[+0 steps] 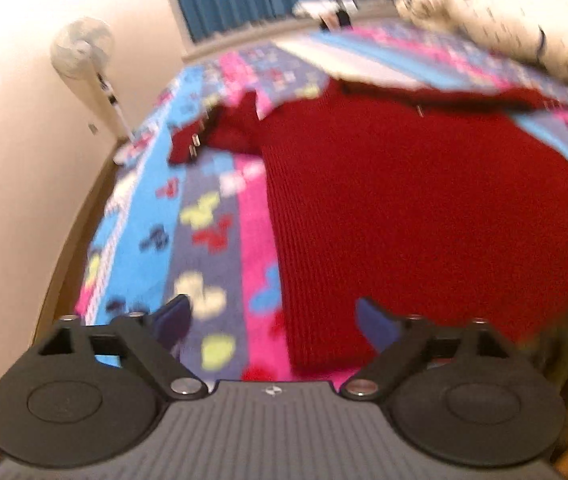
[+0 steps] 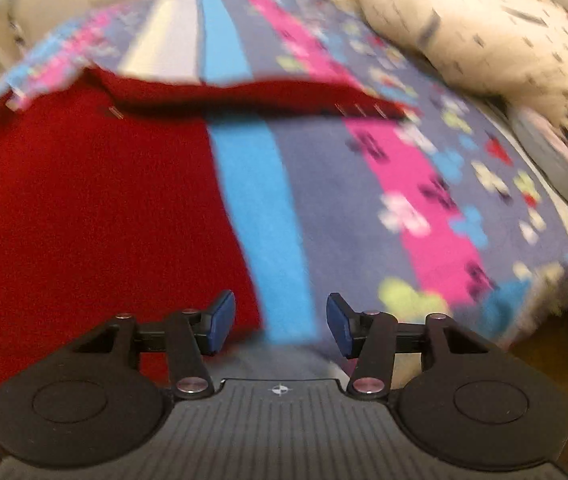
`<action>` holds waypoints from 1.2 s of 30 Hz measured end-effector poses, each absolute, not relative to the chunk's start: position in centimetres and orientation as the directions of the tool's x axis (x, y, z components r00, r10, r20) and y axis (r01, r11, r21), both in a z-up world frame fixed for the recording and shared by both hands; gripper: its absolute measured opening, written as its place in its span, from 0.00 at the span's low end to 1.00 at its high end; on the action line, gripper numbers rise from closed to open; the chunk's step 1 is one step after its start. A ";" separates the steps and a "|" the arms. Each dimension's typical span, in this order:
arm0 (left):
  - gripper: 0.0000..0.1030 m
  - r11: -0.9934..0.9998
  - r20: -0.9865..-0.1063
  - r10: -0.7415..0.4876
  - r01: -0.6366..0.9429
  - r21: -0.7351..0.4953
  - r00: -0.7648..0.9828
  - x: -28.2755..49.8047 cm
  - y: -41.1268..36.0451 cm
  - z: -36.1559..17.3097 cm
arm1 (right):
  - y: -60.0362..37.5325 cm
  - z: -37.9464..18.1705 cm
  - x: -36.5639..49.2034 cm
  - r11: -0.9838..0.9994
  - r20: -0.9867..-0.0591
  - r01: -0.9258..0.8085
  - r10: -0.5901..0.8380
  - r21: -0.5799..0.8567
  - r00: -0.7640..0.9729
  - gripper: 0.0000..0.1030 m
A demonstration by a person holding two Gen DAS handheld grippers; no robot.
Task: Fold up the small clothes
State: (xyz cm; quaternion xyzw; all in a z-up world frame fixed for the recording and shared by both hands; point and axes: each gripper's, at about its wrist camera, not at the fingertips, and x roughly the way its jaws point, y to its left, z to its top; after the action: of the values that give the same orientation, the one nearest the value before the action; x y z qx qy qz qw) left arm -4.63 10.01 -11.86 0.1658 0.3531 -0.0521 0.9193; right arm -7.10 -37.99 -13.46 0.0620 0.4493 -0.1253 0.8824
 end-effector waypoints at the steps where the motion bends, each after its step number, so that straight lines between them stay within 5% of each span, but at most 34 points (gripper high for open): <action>1: 1.00 0.946 -0.646 0.042 0.178 0.272 0.763 -3.6 9.3 -11.6 | -37.4 -13.3 -6.3 0.965 -0.793 0.261 -0.146 0.017 0.591 0.52; 6: 1.00 0.966 -0.700 0.068 0.128 0.225 0.711 1.4 5.6 -14.1 | -33.8 -16.6 -0.8 0.976 -0.795 0.216 -0.112 0.024 0.596 0.47; 11: 1.00 0.883 -0.869 0.135 0.340 0.323 0.476 2.4 3.1 -21.6 | -31.9 -23.3 1.0 0.989 -0.933 0.146 -0.046 0.007 0.357 0.43; 16: 1.00 0.882 -0.839 0.038 0.376 0.283 0.543 3.2 3.9 -18.3 | -34.3 -19.1 1.8 0.979 -0.891 0.140 0.069 0.147 0.450 0.44; 22: 1.00 0.963 -0.759 -0.001 0.207 0.176 0.651 15.8 3.9 -12.4 | -35.5 -14.1 13.8 0.977 -0.778 0.047 0.136 0.208 0.613 0.39; 29: 1.00 0.982 -0.782 0.075 0.092 0.167 0.619 30.2 3.0 -14.0 | -34.0 -21.4 29.4 0.946 -0.882 0.097 0.248 0.310 0.401 0.37; 33: 1.00 0.973 -0.764 0.134 0.063 0.222 0.631 34.0 4.6 -15.3 | -36.0 -20.1 35.8 0.947 -0.858 0.178 0.152 0.269 0.490 0.32; 36: 1.00 0.973 -0.753 0.179 0.001 0.232 0.633 35.8 6.8 -16.1 | -42.4 -16.9 39.1 0.874 -0.754 0.440 -0.147 0.204 0.641 0.38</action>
State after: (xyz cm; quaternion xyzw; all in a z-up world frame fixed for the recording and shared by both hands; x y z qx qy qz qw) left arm 35.82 6.77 -16.10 0.1057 0.4257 0.0497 0.8973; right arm 39.11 -42.42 -16.92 0.1881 0.3901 -0.1656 0.8860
